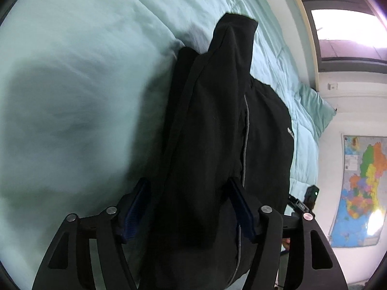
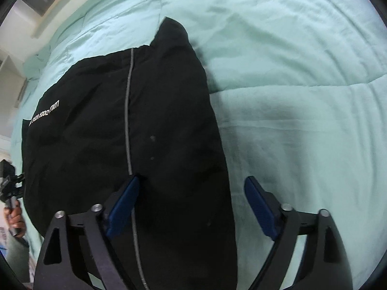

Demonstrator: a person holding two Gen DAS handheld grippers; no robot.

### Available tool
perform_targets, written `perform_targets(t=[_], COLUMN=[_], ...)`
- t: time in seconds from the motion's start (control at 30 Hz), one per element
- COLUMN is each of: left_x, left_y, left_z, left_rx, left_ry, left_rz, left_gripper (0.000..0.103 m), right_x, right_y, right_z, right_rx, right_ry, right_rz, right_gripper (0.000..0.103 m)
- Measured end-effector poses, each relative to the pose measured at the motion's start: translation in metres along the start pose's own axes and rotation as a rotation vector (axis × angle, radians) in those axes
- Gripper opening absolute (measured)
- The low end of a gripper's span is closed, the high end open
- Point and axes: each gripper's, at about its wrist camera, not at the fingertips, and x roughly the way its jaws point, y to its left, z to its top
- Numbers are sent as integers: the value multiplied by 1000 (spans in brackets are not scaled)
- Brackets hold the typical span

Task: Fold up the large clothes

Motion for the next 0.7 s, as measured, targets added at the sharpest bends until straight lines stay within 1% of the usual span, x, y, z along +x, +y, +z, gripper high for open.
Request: perform_targets(t=[0.07,0.1,0.17,0.27,0.33,0.43,0.47,0.5,0.53,0.57,0.6,0.67,0.7], left_x=[7,9,15,20,22,22,23,24,24,25,25,24,25], left_y=[-3,-4,-5,-5,-3,-2,-1,-1,-1,-4,-4,-3,-3], left_z=[3,4,8,13,14,15,16,17,18,18,18,17,18], left_rx=[19,25,31,20,13,16,17,17,18,19,20,23,25], left_ry=[15,17,21,21,28,40,43,43,44,42,41,41,41], left_rz=[-2,-4,-15,-34,-44,-51,-52,-54,-54,-55,-56,-56,-57], left_gripper=[71,72,72,72,72,73,73,73,73,73,73,73,73], right_x=[8,13,21,28,17,-11,-15,-15,-13,-5,5,21,36], right_y=[-7,-12,-20,-35,-40,-42,-41,-38,-35,-30,-27,-25,-26], right_z=[5,7,11,16,15,9,8,8,8,9,9,9,9], right_rx=[-6,-3,17,94,129,149,147,137,121,96,81,75,75], right_ry=[21,35,53,66,43,-42,-54,-53,-43,-19,10,56,86], right_rz=[50,89,148,237,273,360,382,389,373,335,315,327,334], right_gripper=[94,94,94,94,94,94,96,97,97,97,97,97,97])
